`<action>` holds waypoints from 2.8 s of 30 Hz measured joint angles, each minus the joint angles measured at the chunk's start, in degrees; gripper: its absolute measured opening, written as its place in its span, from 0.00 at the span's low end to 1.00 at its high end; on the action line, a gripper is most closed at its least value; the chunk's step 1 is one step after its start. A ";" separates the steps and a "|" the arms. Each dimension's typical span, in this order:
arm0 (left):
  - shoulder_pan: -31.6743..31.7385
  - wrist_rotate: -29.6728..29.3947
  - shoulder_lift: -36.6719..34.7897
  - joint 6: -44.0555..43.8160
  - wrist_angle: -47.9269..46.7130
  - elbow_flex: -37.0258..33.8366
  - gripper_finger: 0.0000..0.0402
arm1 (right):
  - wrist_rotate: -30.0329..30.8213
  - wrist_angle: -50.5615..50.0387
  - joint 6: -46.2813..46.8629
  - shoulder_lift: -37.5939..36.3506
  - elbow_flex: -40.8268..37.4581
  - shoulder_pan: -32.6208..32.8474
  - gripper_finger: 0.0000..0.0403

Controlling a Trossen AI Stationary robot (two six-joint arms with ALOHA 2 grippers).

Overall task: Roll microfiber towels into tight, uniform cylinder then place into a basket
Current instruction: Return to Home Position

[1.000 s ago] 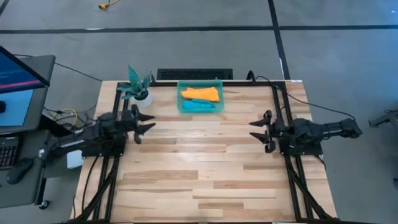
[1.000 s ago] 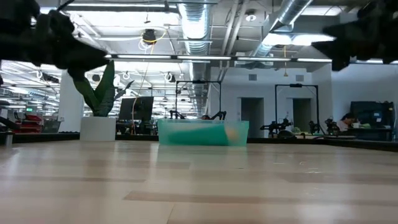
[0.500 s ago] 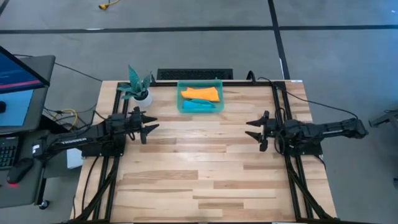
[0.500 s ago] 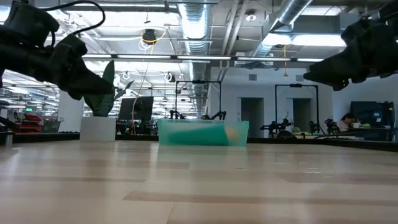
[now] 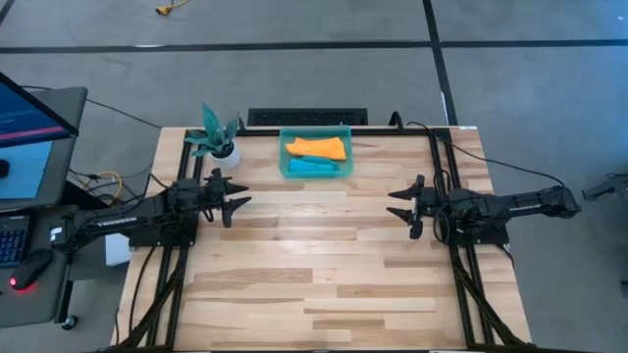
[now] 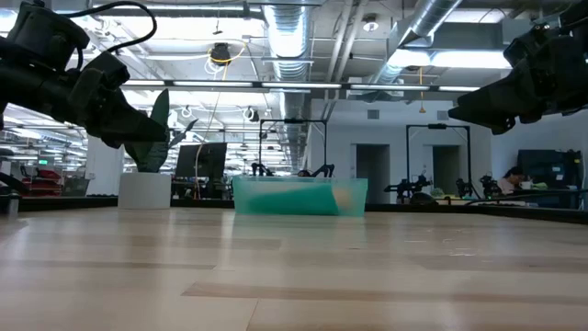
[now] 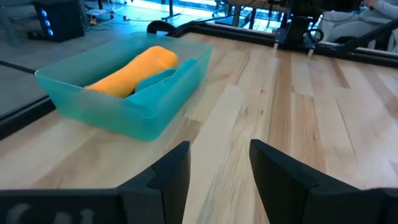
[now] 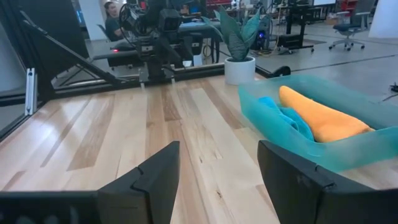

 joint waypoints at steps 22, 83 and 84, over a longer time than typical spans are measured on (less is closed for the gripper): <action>0.02 -0.02 0.00 0.42 -0.11 -0.02 0.39 | -0.02 0.00 0.02 0.00 -0.02 0.00 0.59; 0.02 -0.02 0.00 1.98 -0.15 -0.04 0.39 | -0.01 0.00 0.02 -0.01 -0.04 0.00 0.59; 0.00 -0.02 0.00 1.98 -0.17 -0.04 0.39 | 0.00 0.00 0.02 0.00 -0.04 0.01 0.59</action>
